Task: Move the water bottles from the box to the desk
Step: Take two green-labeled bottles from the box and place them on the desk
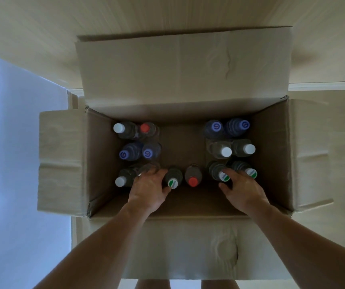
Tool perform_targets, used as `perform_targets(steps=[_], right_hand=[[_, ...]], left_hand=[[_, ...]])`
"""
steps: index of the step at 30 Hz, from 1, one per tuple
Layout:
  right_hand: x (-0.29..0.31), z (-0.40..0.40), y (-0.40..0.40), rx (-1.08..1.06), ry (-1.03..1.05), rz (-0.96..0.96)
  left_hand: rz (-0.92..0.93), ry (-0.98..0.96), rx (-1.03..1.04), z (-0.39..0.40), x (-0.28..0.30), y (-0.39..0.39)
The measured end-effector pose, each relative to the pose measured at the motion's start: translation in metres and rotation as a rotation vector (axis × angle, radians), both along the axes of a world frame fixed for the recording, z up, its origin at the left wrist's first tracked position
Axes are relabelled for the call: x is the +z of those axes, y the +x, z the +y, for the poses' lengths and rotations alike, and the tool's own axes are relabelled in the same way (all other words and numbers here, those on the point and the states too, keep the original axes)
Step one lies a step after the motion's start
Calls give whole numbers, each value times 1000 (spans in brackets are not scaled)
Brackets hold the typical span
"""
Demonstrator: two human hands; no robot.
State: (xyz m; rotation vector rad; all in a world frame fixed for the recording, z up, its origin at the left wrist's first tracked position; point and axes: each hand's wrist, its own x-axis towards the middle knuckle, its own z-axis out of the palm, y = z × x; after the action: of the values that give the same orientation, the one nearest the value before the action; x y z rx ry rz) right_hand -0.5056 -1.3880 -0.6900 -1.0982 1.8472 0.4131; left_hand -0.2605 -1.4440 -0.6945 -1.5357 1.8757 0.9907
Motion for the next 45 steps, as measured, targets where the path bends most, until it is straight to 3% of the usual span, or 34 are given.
perform_targets(steps=[11, 20, 31, 38, 45], right_hand=[[-36, -8, 3, 88, 50, -12], [-68, -15, -3, 121, 22, -38], [-84, -10, -5, 140, -41, -53], [-75, -12, -3, 123, -105, -48], [-31, -25, -8, 91, -165, -105]], left_hand=[[59, 131, -59, 0, -45, -14], [-16, 179, -213, -4, -76, -24], [8, 138, -226, -11, -94, -27], [47, 73, -120, -18, -87, -29], [162, 8, -47, -43, -36, -23]])
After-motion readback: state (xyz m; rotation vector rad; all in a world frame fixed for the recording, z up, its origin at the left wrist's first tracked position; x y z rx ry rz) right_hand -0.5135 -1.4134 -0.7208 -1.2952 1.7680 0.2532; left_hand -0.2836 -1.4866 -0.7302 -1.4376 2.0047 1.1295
